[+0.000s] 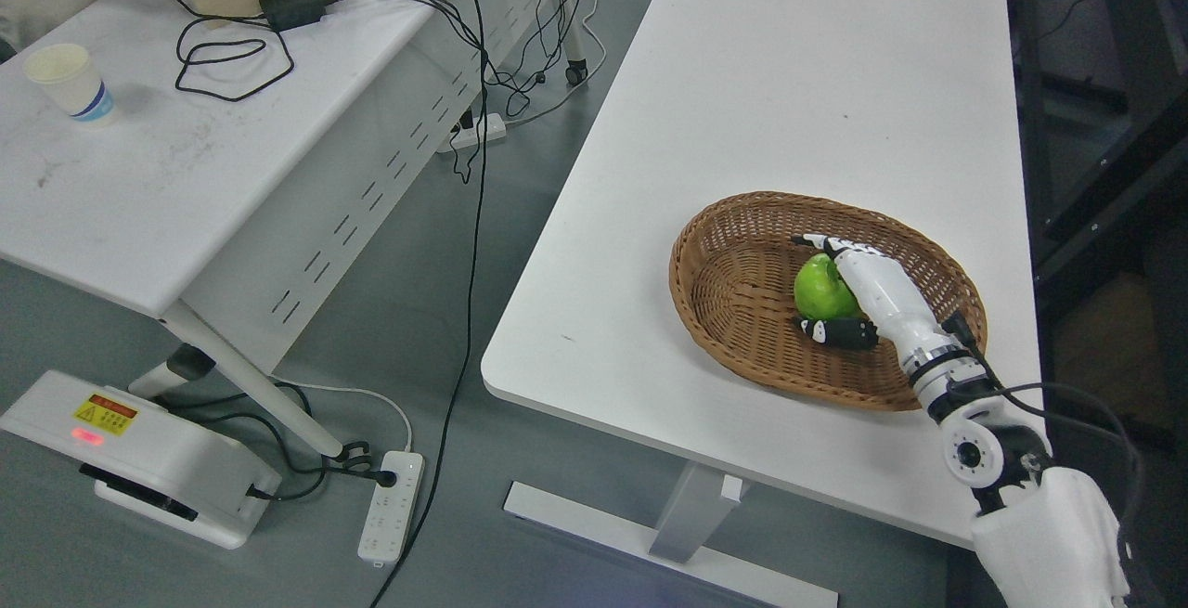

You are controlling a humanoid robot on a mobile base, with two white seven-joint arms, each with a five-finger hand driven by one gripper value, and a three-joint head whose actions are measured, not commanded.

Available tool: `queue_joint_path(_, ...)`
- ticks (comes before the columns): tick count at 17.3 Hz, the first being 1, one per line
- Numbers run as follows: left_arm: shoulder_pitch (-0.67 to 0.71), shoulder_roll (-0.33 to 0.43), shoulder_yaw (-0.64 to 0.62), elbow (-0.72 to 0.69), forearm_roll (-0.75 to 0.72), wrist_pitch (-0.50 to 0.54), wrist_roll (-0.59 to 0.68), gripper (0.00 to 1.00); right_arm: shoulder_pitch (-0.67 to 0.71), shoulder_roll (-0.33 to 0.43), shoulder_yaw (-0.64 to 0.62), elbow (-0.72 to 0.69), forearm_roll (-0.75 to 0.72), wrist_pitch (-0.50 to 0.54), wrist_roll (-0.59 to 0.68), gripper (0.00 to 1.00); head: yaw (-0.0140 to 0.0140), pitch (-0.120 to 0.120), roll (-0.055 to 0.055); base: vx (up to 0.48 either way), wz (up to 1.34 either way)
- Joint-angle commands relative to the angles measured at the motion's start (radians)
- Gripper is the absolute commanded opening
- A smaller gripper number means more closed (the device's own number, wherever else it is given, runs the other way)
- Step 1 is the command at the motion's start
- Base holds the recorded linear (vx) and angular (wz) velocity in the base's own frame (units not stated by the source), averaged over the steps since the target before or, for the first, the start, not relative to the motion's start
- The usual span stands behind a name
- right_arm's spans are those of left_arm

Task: Place green apple on left shelf middle layer
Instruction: 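Close the right hand fingers around the green apple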

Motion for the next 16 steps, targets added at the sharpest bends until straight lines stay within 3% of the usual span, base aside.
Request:
queue_joint_path(1,0.0,0.017,0.0,0.0,0.0,-0.001,0.0,1.0,-0.003,-0.013,0.005,0.031,0.019,0.002,0.013,0.39,0.0,0.0,0.0,0.0,0.0)
queue_joint_path(4,0.0,0.017,-0.001,0.0,0.0,-0.001,0.0,1.0,0.006,-0.012,-0.024,0.031,0.011,0.002,0.071,0.28,0.0,0.0,0.0,0.0,0.0)
queue_joint_path(6,0.0,0.017,0.0,0.0,0.0,-0.001,0.0,1.0,0.023,-0.012,-0.088,0.03,-0.006,-0.007,0.108,0.0,0.0,0.0,0.0,0.0,0.0)
queue_joint_path(10,0.0,0.017,0.0,0.0,0.0,-0.001,0.0,1.0,0.04,0.094,-0.297,0.016,-0.131,-0.015,0.315,0.0,0.0,0.0,0.0,0.0,0.0)
queue_joint_path(16,0.0,0.017,0.0,0.0,0.0,-0.001,0.0,1.0,0.06,0.146,-0.435,-0.061,-0.303,-0.012,0.306,0.0,0.0,0.0,0.0,0.0,0.0)
